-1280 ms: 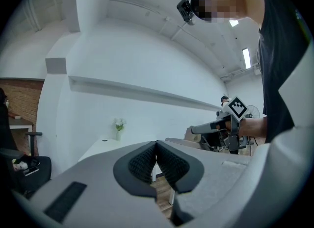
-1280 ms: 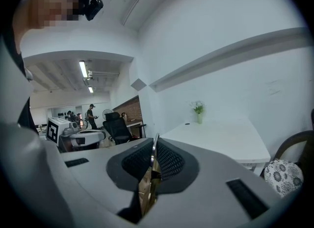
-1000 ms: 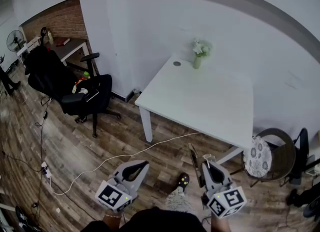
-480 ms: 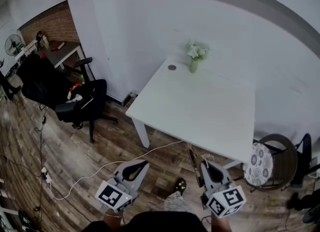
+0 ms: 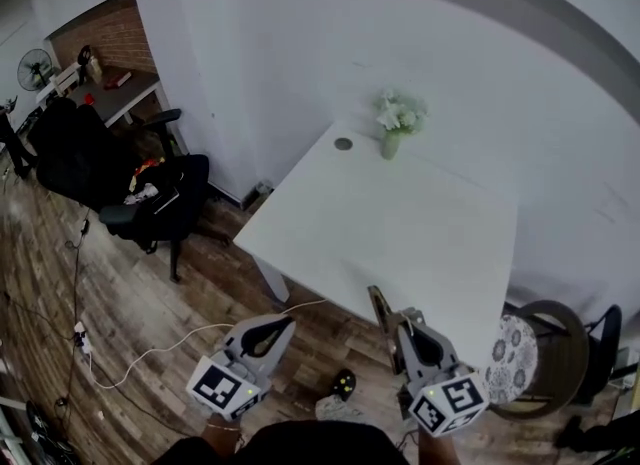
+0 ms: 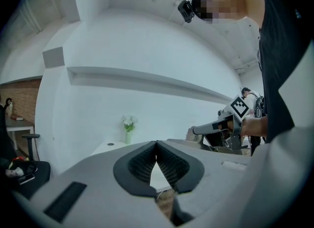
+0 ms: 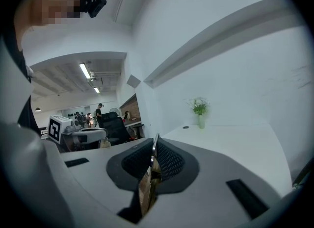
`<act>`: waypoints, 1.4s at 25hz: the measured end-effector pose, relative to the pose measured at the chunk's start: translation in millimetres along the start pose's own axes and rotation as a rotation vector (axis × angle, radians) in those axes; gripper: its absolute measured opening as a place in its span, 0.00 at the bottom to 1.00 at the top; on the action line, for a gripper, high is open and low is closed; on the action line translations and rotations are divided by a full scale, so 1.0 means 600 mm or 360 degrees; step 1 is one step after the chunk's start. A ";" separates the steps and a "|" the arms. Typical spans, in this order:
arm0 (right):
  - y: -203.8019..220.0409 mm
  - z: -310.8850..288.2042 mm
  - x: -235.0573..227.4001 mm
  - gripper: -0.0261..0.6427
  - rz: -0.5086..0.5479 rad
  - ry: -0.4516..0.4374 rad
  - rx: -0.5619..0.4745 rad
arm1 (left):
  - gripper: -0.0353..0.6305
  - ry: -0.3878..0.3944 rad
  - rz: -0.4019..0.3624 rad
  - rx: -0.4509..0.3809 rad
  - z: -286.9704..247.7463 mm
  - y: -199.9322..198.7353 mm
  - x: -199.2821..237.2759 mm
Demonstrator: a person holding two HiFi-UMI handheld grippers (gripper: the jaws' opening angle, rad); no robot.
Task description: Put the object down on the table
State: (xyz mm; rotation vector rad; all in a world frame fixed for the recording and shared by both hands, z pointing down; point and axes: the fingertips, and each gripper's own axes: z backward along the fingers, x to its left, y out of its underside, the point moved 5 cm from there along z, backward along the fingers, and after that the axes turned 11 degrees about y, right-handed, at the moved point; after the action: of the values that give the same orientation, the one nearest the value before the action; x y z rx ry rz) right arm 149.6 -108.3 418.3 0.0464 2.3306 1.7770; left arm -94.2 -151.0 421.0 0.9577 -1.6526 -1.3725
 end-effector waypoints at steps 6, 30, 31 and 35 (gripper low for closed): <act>-0.014 -0.054 -0.053 0.07 -0.0006 -0.0065 0.0013 | 0.05 -0.0038 0.0008 0.0024 -0.063 -0.007 0.022; -0.030 -0.249 -0.108 0.07 0.0017 -0.0193 0.0080 | 0.05 -0.0154 0.0025 -0.0003 -0.161 -0.019 0.157; -0.032 -0.258 -0.110 0.07 0.0019 -0.0188 0.0090 | 0.05 -0.0144 0.0025 -0.0001 -0.167 -0.023 0.165; -0.030 -0.297 -0.122 0.07 -0.0002 -0.0152 0.0135 | 0.05 -0.0120 0.0033 0.0016 -0.191 -0.028 0.199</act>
State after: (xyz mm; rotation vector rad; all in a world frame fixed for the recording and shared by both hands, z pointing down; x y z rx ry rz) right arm 190.3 -293.8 456.8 0.1399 2.3362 1.6374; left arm -39.6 -308.0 429.7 0.9016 -1.7222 -1.4033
